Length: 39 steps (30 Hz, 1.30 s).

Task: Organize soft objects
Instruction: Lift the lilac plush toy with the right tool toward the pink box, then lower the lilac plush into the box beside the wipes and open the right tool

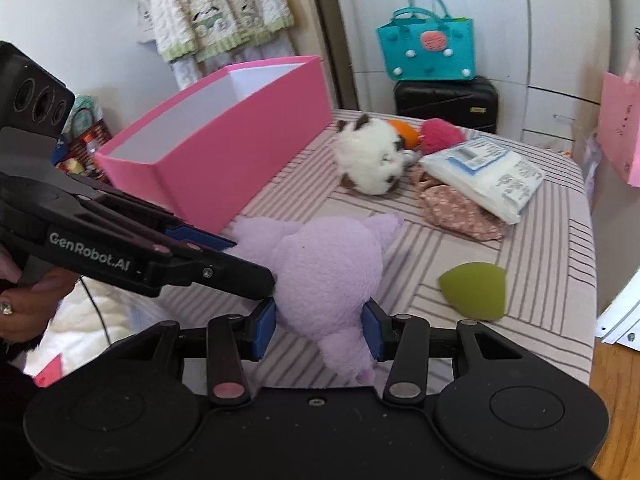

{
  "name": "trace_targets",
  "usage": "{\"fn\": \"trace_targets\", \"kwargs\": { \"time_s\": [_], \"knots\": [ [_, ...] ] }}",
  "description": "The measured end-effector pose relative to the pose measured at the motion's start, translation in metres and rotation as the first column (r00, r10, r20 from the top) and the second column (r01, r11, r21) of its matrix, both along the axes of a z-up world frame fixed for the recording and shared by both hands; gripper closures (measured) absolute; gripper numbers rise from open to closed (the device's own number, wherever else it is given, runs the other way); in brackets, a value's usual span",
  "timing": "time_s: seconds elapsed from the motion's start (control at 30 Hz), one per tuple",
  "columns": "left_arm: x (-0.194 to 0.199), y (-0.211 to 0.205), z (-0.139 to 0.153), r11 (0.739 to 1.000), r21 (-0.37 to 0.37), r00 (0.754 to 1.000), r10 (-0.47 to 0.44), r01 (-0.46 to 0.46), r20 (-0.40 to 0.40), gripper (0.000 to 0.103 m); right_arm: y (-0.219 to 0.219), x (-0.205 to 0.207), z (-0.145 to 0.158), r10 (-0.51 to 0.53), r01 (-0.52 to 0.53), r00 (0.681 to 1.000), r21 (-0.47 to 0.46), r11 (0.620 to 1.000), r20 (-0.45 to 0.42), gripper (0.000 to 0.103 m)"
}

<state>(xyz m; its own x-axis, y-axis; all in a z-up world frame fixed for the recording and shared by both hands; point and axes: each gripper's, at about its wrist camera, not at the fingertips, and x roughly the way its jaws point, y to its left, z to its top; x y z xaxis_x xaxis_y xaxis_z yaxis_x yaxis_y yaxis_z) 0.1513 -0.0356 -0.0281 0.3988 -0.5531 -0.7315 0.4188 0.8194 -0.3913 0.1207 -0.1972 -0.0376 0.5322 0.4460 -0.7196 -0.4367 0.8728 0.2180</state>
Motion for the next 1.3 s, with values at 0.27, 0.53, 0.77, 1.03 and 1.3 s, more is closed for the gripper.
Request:
{"fn": "trace_targets", "kwargs": {
  "time_s": [0.27,0.53,0.77,1.03,1.3],
  "knots": [
    [-0.030,0.033,0.023,1.000,0.001,1.000,-0.017,0.017,-0.024,0.066,0.018,-0.007,0.021,0.092,-0.087,0.993,0.066,0.994,-0.075,0.052],
    [-0.049,0.062,0.046,1.000,-0.013,1.000,-0.010,0.010,-0.026,0.066,0.042,-0.012,0.047,0.188,-0.185,0.981,0.065,0.981,-0.051,0.052],
    [-0.062,0.082,0.063,1.000,0.010,1.000,-0.010,0.010,-0.004,0.066,0.065,-0.014,0.069,0.262,-0.262,0.965,0.044,0.964,-0.008,0.052],
    [-0.065,0.113,0.081,1.000,-0.010,0.997,0.019,-0.018,0.075,0.066,0.095,-0.002,0.090,0.352,-0.351,0.930,-0.025,0.936,0.108,0.053],
    [-0.027,0.153,0.080,0.990,-0.102,0.992,0.104,-0.096,0.076,0.066,0.130,0.043,0.100,0.413,-0.401,0.892,-0.100,0.911,0.182,0.053]
  ]
}}
